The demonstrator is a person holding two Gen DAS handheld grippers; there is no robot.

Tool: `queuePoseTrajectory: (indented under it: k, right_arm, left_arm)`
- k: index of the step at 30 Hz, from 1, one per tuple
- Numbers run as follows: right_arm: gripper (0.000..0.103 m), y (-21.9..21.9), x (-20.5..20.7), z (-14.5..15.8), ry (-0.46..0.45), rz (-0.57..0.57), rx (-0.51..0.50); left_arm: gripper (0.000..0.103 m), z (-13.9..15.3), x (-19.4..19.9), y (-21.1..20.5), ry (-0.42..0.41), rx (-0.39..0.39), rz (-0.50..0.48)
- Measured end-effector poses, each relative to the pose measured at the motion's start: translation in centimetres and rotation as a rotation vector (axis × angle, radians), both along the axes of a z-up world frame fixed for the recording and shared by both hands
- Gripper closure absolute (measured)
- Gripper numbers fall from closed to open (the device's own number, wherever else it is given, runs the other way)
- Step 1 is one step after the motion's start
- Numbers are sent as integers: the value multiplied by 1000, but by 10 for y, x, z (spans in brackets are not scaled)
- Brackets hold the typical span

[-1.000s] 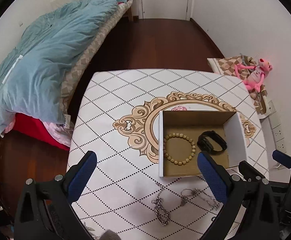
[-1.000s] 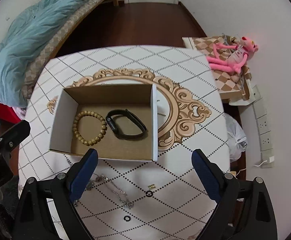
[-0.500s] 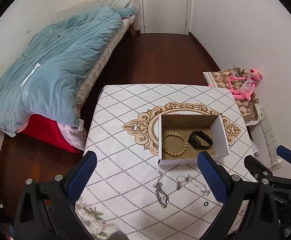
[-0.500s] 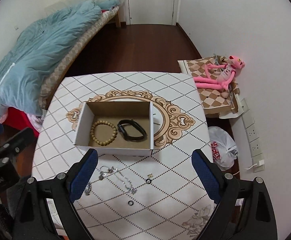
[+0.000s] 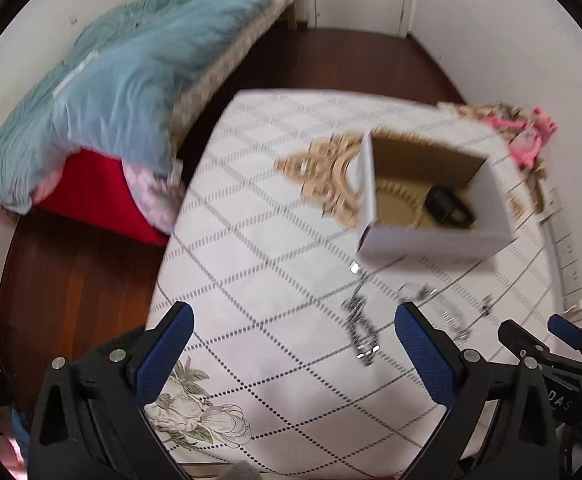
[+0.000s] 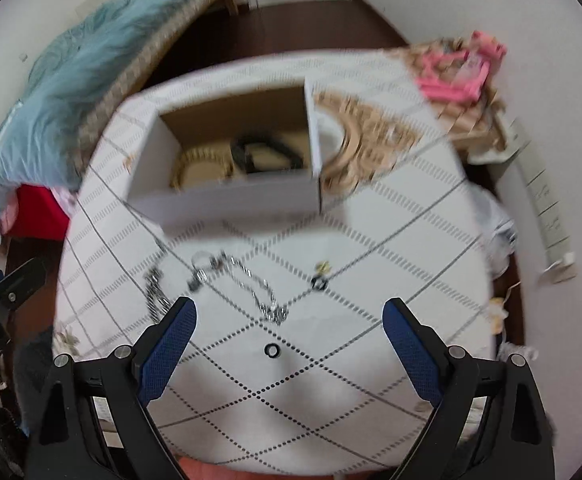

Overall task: Organize jewelry
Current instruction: 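Move both tools toward the silver chains beside the box, then grasp a silver chain with the right tool while the left tool grasps a silver necklace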

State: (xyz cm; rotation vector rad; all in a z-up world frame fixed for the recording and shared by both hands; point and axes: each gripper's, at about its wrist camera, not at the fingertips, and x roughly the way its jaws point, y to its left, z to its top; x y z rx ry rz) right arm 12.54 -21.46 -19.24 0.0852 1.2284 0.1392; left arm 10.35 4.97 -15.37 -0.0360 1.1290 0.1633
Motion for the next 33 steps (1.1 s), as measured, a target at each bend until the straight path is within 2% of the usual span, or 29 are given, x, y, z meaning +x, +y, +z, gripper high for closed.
queuePoseTrajectory:
  k: [6, 10, 11, 13, 14, 16, 19, 25, 30, 33]
  right_arm:
    - [31, 13, 3, -62, 47, 43, -39]
    - [40, 21, 0, -68, 4, 65, -58]
    - [46, 25, -2, -67, -19, 77, -78]
    - [67, 32, -6, -66, -56, 98, -135]
    - [91, 35, -10, -65, -74, 114, -133]
    - [92, 37, -15, -63, -75, 123, -143]
    - [93, 26, -17, -59, -63, 78, -81]
    - [93, -3, -18, -27, -111, -22, 44]
    - [93, -17, -16, -7, -157, -53, 69]
    - [93, -27, -10, -8, -163, -85, 68]
  left_arm:
    - [0, -49, -4, 3, 83, 24, 8]
    - [0, -64, -6, 6, 96, 22, -1]
    - [0, -67, -6, 6, 98, 21, -4]
    - [0, -71, -5, 7, 102, 15, -7]
    - [0, -73, -5, 8, 104, 12, -8]
    - [0, -74, -5, 7, 103, 9, -12]
    - [0, -75, -7, 9, 102, 5, -18]
    - [1, -74, -8, 14, 92, -17, -12]
    - [1, -74, -5, 6, 86, -121, -30]
    - [1, -67, 3, -18, 42, -125, -96]
